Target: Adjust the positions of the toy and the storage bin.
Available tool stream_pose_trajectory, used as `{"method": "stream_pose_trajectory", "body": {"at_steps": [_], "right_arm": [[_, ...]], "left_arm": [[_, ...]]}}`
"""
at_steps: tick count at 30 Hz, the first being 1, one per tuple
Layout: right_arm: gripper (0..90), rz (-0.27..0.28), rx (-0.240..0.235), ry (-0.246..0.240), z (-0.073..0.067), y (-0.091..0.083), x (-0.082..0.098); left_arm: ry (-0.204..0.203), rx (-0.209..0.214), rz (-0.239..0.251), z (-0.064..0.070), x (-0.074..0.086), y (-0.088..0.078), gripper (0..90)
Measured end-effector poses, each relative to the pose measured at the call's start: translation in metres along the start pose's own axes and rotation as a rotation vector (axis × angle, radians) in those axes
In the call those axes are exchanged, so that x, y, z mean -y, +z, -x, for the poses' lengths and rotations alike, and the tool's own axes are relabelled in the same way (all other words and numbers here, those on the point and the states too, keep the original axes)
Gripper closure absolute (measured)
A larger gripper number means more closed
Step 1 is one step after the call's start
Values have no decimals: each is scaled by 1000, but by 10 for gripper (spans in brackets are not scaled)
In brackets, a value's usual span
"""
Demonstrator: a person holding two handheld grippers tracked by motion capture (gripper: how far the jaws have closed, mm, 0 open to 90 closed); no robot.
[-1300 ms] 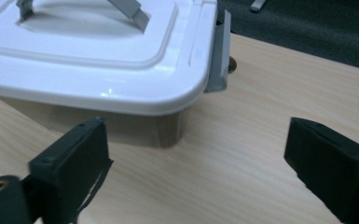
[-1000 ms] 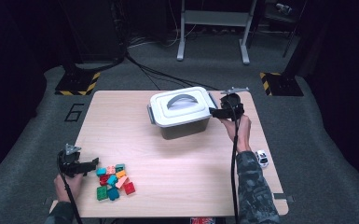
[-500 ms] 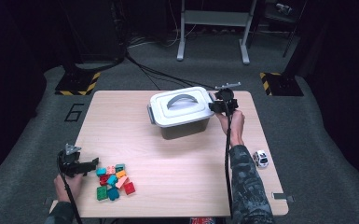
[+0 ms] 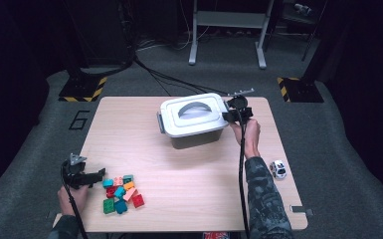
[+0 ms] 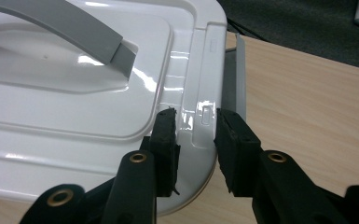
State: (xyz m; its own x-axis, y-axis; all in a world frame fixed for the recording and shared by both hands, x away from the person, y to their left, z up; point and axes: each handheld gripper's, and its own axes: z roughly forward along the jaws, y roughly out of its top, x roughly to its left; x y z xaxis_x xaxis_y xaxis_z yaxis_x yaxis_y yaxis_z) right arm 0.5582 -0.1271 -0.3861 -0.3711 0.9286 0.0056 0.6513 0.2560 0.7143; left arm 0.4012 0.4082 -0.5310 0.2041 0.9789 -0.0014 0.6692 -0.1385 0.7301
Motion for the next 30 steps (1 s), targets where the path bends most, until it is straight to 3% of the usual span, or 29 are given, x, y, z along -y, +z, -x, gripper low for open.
{"method": "stream_pose_trajectory", "body": {"at_steps": [1, 2, 3, 9, 11, 15, 20, 25, 30], "right_arm": [[698, -4, -6, 11, -1, -2, 1], [765, -1, -16, 8, -1, -3, 2], [760, -1, -36, 16, -2, -4, 2], [724, -6, -8, -12, -12, -6, 5], [703, -7, -14, -1, -12, -7, 5], [685, 62, 5, 4, -4, -9, 4], [692, 112, 45, 43, 11, -7, 0], [703, 72, 50, 91, 23, 2, -4], [730, 28, 44, 78, 26, 13, -2]], "left_arm": [[0, 0, 0, 0, 0, 0, 62], [0, 0, 0, 0, 0, 0, 63], [0, 0, 0, 0, 0, 0, 62], [2, -2, 1, 0, 0, 0, 63], [2, -2, 0, 0, 0, 0, 63], [2, -1, 1, 0, 0, 0, 65], [2, -1, 1, 0, 0, 0, 65], [3, 0, 0, 0, 0, 0, 65], [2, 1, 0, 0, 0, 0, 65]]}}
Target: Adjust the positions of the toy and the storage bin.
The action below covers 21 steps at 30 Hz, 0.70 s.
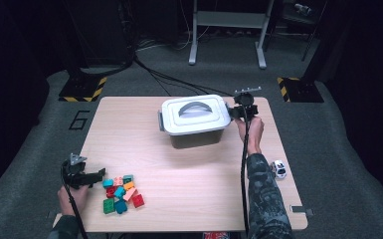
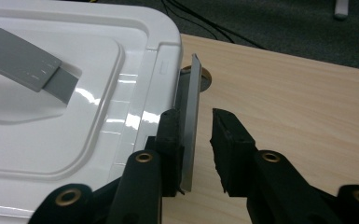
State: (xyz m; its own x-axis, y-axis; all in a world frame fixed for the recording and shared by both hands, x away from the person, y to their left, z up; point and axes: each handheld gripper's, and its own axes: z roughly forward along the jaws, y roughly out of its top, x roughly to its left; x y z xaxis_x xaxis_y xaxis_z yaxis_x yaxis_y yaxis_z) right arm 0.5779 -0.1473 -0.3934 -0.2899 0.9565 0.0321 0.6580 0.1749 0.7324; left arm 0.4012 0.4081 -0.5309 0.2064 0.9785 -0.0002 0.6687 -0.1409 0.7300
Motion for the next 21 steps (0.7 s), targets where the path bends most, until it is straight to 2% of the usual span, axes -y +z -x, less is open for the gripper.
{"method": "stream_pose_trajectory", "body": {"at_steps": [6, 12, 21], "right_arm": [[821, -17, -32, -4, 1, 10, 2], [832, -29, -25, -10, 0, 8, 2], [831, -61, -41, 32, 2, 0, 7]], "left_arm": [[-8, 3, 7, 1, 0, 1, 65], [-8, 3, 7, 1, 0, 1, 66], [-7, 1, 8, 1, 0, 0, 66]]}}
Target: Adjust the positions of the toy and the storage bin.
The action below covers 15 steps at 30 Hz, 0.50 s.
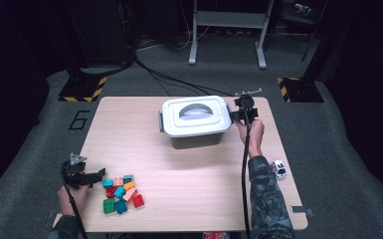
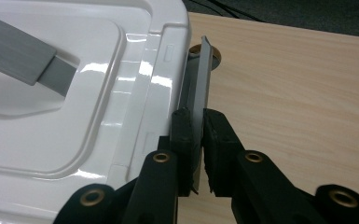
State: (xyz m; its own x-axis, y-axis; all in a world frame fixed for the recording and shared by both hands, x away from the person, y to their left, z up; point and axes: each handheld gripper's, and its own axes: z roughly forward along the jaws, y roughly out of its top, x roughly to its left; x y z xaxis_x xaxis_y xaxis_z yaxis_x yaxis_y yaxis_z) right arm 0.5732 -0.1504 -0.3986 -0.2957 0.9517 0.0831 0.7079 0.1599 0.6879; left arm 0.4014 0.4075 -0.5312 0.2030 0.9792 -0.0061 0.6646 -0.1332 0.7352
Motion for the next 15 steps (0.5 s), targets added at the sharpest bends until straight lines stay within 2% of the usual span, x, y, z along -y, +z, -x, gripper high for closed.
{"method": "stream_pose_trajectory", "body": {"at_steps": [4, 9, 10, 15], "right_arm": [[829, -1, -15, 20, 0, -5, 6], [821, -4, -22, 23, -4, -13, 14], [819, -6, -27, 26, -5, -14, 16], [802, 4, -35, 8, -9, -23, 27]], "left_arm": [[6, 0, -5, 0, 0, 0, 66], [-1, 0, 0, 0, 0, 0, 67], [8, -1, -6, 0, 0, 0, 67], [1, -2, -1, 0, 0, 0, 67]]}}
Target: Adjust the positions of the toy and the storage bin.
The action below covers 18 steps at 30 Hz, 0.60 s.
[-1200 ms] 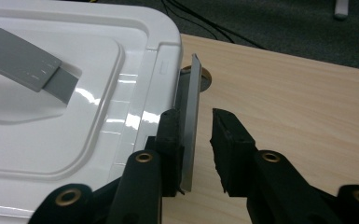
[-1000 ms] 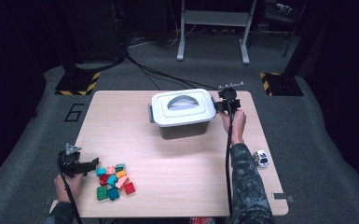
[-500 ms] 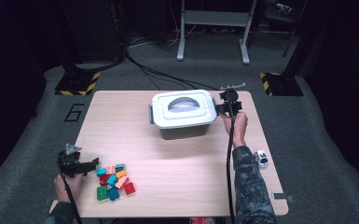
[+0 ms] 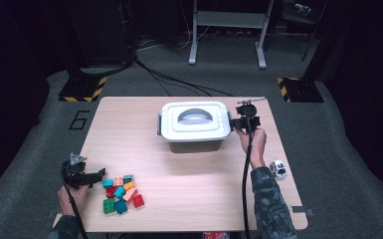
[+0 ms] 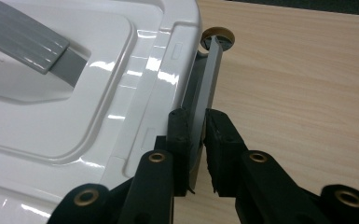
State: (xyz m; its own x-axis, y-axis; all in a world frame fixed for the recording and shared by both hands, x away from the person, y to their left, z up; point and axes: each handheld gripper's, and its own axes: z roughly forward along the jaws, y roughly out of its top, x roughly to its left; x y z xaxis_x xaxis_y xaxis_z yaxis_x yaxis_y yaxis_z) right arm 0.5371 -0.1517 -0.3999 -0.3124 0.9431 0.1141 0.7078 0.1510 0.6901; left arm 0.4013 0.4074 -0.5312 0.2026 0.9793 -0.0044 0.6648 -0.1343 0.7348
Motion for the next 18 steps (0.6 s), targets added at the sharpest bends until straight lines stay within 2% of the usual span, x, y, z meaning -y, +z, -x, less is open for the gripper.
{"method": "stream_pose_trajectory", "body": {"at_steps": [7, 10, 15, 16, 17, 18], "right_arm": [[771, -8, -11, -15, -3, -8, 9], [753, 9, -19, -18, -1, -9, 8], [745, 54, -9, -9, 1, -10, -6], [746, 62, -3, -13, 1, -9, -9], [748, 69, 10, -19, 1, -8, -13], [749, 66, 13, -20, 1, -7, -16]], "left_arm": [[0, 0, -1, 0, 0, 0, 67], [3, -2, 1, 0, 0, 0, 67], [5, 0, -4, 0, 0, 0, 67], [-2, -2, 8, 0, 0, 1, 67], [5, 2, -4, 0, 0, 0, 67], [0, -3, 7, 0, 0, 1, 67]]}}
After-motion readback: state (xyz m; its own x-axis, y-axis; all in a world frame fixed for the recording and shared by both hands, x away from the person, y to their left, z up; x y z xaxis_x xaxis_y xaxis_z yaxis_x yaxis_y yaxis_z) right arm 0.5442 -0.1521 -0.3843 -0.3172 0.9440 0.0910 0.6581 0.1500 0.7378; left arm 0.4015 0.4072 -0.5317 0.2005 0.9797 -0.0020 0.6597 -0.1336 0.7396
